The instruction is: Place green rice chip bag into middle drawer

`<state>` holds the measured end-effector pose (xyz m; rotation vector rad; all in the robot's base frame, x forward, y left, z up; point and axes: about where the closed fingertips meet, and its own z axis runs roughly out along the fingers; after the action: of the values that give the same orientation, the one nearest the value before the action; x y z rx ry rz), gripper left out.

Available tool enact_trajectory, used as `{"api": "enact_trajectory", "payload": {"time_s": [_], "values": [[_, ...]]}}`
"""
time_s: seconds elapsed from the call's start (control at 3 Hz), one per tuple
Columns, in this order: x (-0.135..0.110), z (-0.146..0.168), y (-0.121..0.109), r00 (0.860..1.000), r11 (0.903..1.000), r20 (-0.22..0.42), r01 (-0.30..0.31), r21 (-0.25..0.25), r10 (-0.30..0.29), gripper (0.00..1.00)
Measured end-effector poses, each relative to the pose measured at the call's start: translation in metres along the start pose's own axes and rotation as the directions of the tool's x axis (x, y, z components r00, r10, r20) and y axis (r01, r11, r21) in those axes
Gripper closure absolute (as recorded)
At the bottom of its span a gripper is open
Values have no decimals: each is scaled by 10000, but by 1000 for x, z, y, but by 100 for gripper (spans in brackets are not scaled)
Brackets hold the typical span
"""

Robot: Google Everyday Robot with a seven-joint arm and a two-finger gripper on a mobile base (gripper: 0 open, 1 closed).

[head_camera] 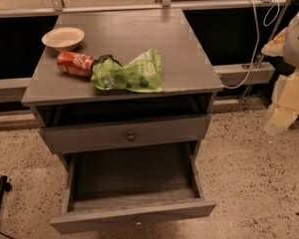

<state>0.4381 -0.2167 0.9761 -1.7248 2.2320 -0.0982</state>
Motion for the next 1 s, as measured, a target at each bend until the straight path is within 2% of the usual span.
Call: {"api": "enact_trajectory", "payload": {"time_s": [0.33,0.67,1.0], "values": [[0,0,0,10000,10000,0,0,0,0,0],[-24,14,-34,9993,9993,39,375,30,-375,0],[-72,47,-90,9923,9923,-122,1236,31,-1235,0]]}}
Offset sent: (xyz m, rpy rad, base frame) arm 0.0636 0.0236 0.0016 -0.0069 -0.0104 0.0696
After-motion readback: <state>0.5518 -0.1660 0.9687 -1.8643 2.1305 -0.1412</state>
